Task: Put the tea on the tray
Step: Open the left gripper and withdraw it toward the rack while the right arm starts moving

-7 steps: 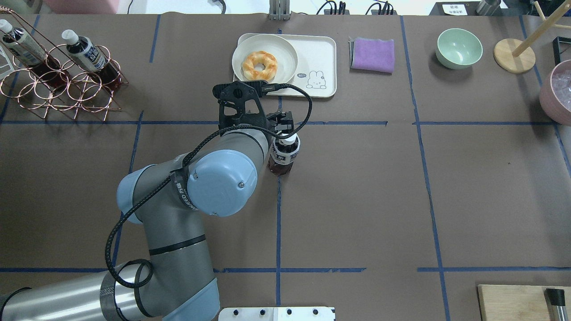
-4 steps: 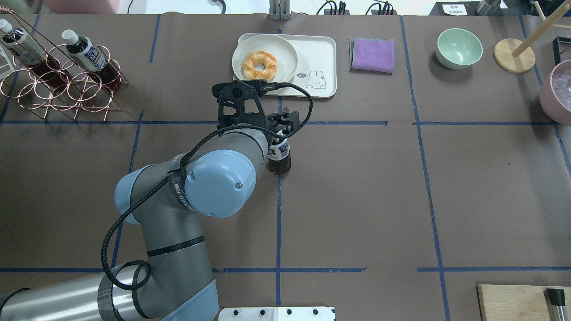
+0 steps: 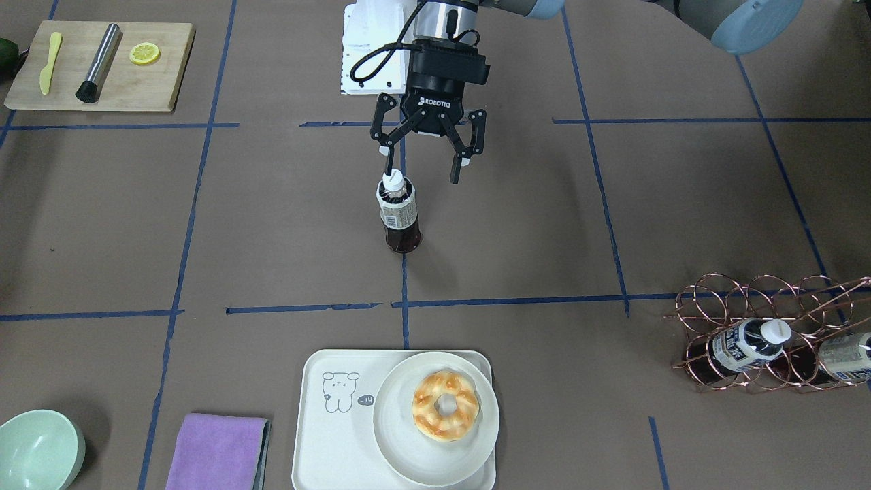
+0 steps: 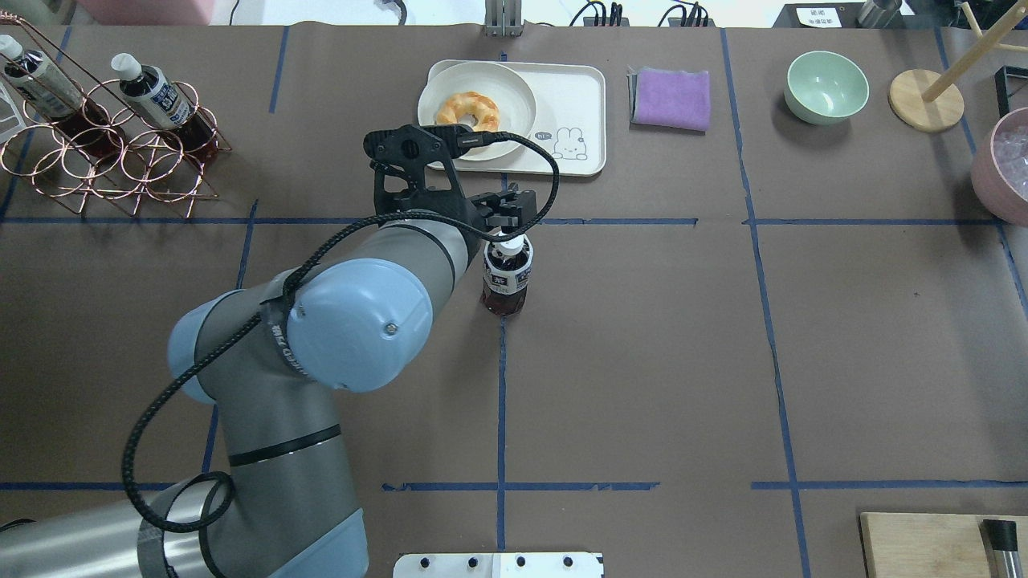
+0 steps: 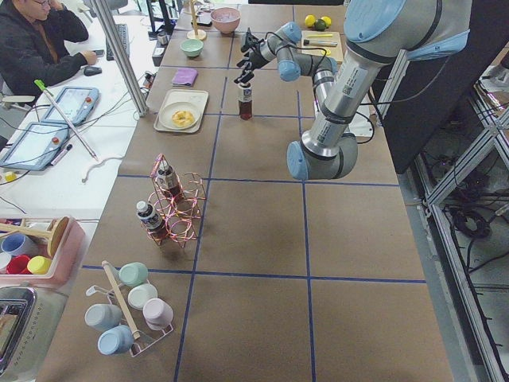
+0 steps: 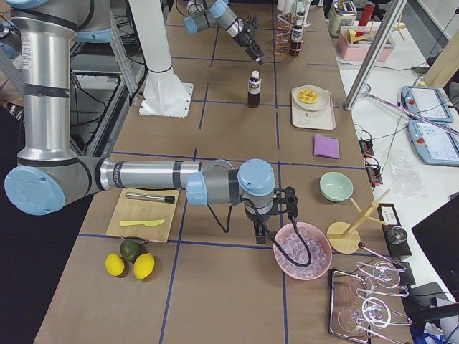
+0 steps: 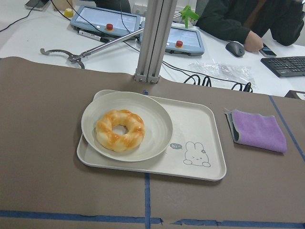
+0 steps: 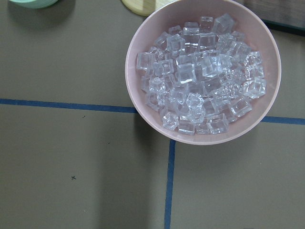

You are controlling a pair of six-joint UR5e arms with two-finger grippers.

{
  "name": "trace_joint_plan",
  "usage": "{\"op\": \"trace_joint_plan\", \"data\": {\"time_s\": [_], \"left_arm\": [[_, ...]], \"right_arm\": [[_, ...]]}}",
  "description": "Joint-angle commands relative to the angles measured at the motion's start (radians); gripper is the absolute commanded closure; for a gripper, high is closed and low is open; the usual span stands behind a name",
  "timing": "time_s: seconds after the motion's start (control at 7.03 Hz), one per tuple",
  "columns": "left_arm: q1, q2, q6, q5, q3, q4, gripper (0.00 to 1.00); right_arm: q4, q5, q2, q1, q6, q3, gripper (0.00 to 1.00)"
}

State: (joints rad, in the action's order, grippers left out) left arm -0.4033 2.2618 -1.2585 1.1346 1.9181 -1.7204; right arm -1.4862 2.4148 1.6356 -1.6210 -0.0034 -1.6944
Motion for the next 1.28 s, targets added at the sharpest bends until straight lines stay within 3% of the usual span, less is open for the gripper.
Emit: {"op": "trace_joint_plan", "data": {"time_s": [0.0,0.14,0.57,0.85,1.14], "left_arm": [[-0.091,-0.139,0.043,0.174,0.111,0.008,0.0],[-0.148,-0.181,0.126,0.262,0.149,0.054,0.0],[-0.207,-0.417,0.252,0.324,0.287,0.07,0.0],[-0.361,-0.557,0.343,0.611,0.358,0.073,0.0],[-0.522,-0.692,0.547,0.77,0.355,0.079,0.0]], "right_arm": [[0.003,0.001,-0.035,0.003,0.089,-0.034,0.0],[0.001,0.0,-0.04,0.031,0.13,-0.074,0.0],[-0.013,-0.012,-0.14,0.168,0.435,-0.206,0.0],[-0.04,-0.023,-0.215,0.27,0.595,-0.269,0.0],[-0.246,-0.089,-0.368,0.369,0.725,-0.336,0.0]]}}
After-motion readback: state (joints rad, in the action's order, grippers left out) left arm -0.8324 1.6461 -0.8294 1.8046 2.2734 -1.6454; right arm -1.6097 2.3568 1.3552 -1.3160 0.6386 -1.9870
